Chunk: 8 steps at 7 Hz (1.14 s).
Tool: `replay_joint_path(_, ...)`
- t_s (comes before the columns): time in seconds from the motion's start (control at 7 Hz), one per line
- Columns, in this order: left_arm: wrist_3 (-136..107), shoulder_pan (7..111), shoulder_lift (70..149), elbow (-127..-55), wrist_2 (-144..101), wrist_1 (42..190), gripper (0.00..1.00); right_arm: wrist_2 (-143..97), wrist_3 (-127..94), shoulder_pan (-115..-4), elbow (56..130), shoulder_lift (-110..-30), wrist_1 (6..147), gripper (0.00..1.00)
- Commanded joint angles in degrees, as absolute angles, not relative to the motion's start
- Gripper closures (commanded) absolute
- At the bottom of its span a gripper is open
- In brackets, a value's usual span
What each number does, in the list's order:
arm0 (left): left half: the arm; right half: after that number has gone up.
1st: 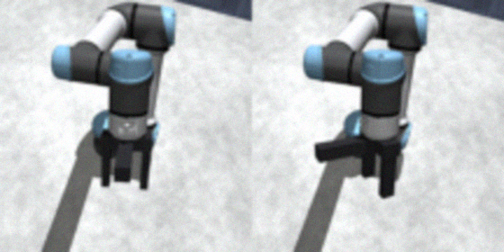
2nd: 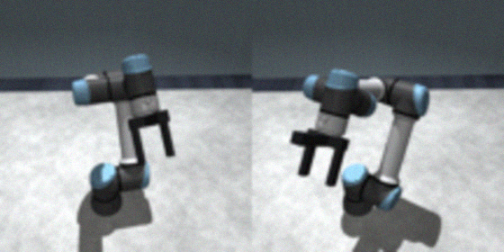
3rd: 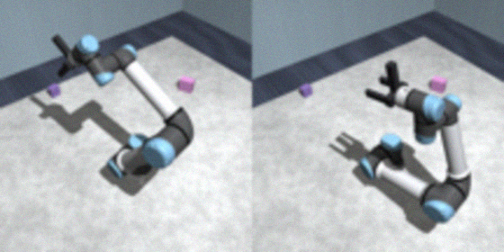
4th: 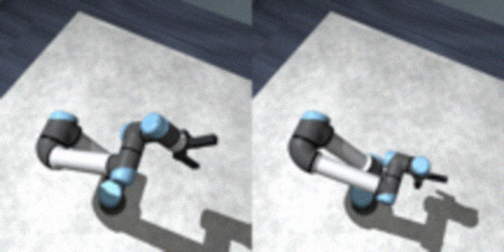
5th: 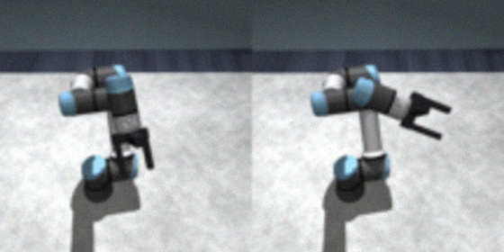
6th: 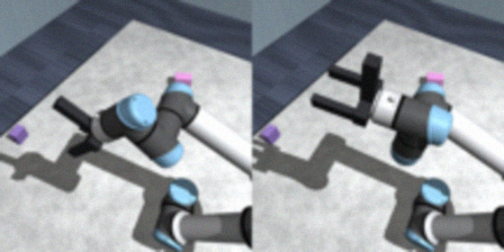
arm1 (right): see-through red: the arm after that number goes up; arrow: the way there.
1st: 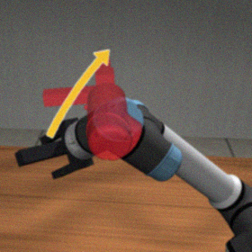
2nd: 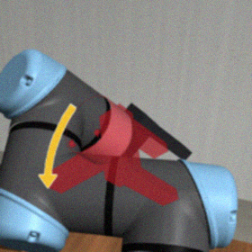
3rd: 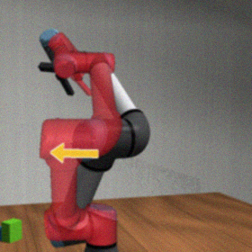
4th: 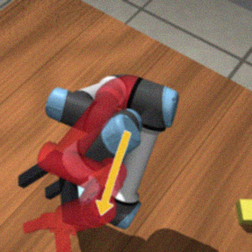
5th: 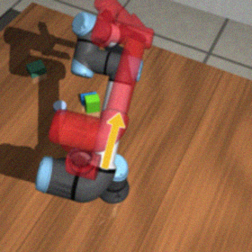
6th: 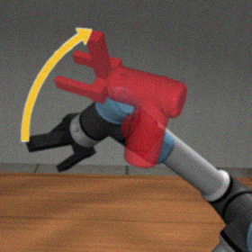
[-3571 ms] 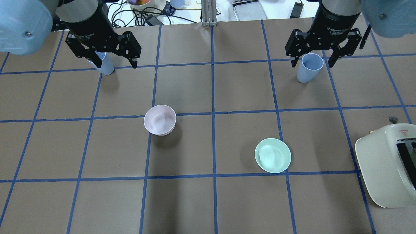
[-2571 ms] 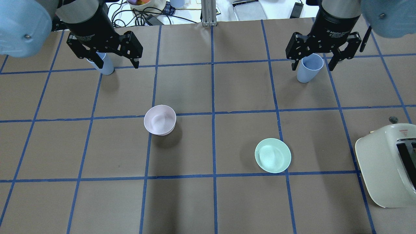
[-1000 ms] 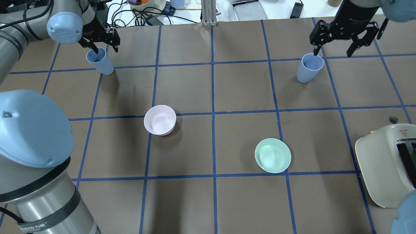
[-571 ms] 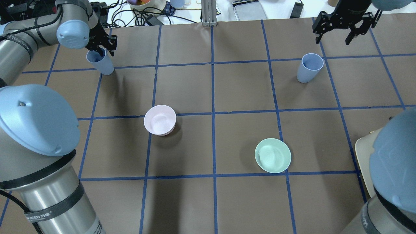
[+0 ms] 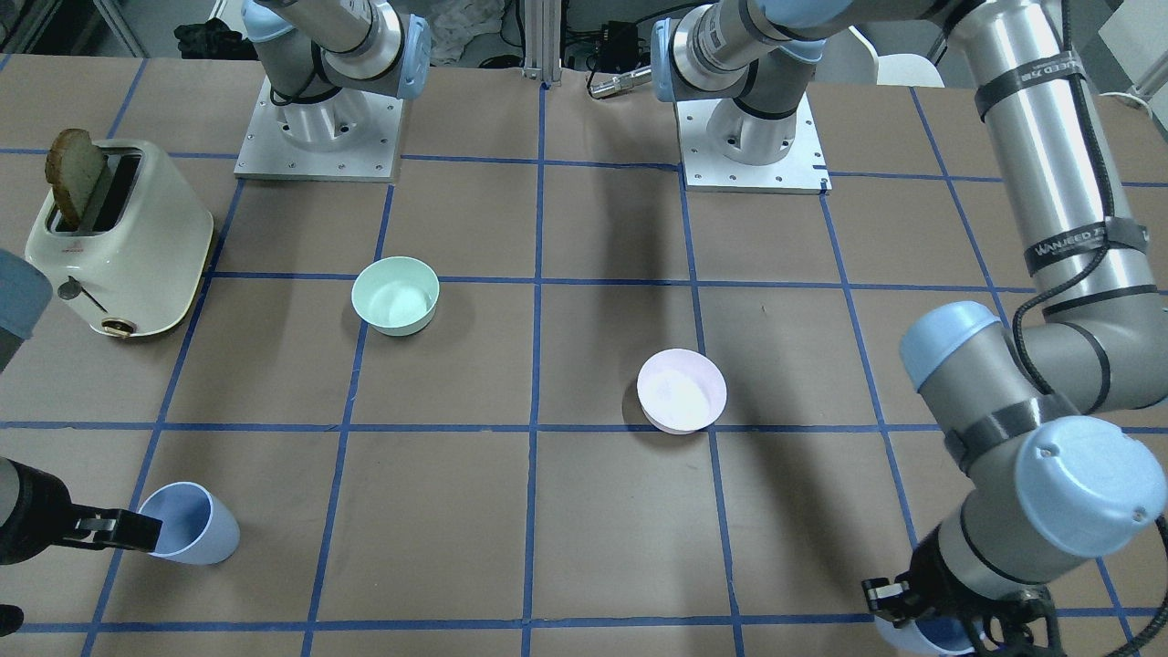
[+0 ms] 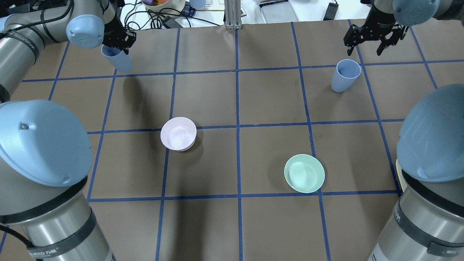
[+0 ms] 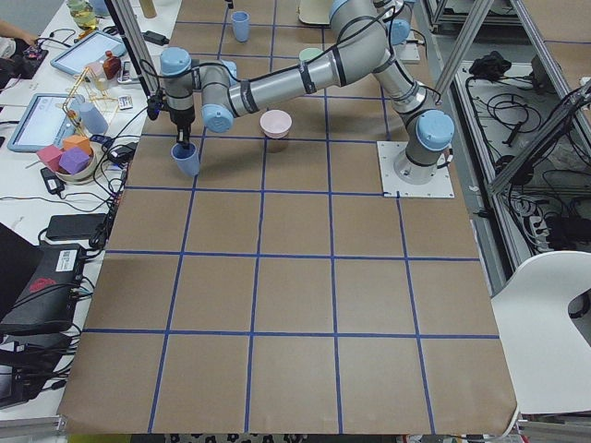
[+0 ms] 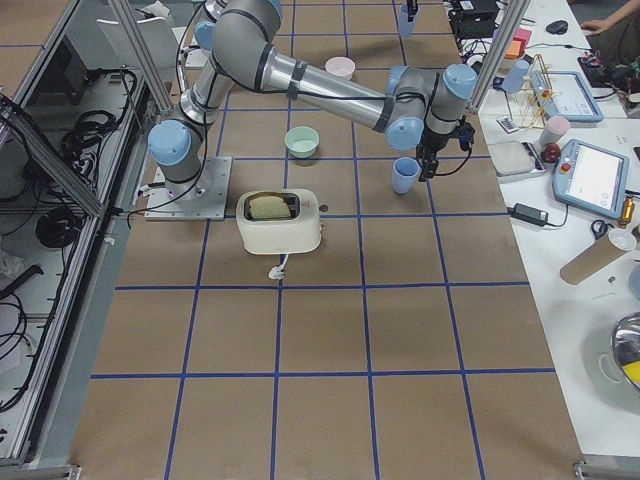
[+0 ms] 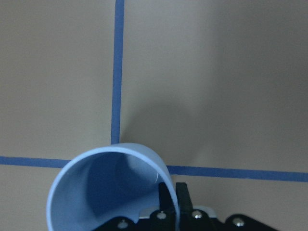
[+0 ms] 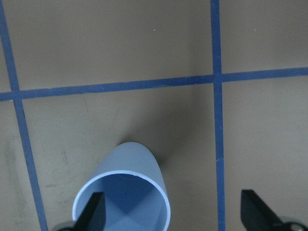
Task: Stack blue cups with both arms
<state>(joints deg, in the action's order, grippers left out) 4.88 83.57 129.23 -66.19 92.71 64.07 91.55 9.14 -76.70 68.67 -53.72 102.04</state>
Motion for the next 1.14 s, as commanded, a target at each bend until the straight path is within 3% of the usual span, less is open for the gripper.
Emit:
replay_joint_path(0.0, -13.86, 95.13, 126.3, -66.0, 91.14, 65.48, 1.0, 91.58, 9.14, -76.55, 69.26, -51.42, 101.52, 0.0)
replay_joint_path(0.43, -37.9, 112.28, 127.0, -70.89, 91.15, 65.92, 1.0, 91.67, 9.14, -76.47, 71.1, -51.5, 101.43, 0.0)
replay_joint_path(0.57, -41.01, 114.93, 125.44, -76.06, 91.14, 65.31, 1.0, 91.5, 9.14, -76.46, 71.1, -51.5, 101.51, 0.14)
replay_joint_path(0.71, -41.04, 115.22, 124.46, -79.51, 91.06, 65.13, 1.0, 91.49, 8.53, -76.46, 71.02, -51.5, 101.43, 0.7)
replay_joint_path(0.86, -41.31, 115.4, 124.11, -80.32, 91.66, 65.21, 0.67, 91.58, 8.53, -76.46, 71.02, -51.5, 101.25, 1.0)
replay_joint_path(1.0, -40.87, 115.4, 124.1, -80.42, 91.84, 65.21, 0.01, 91.5, 8.7, -76.46, 70.67, -51.68, 100.73, 1.0)
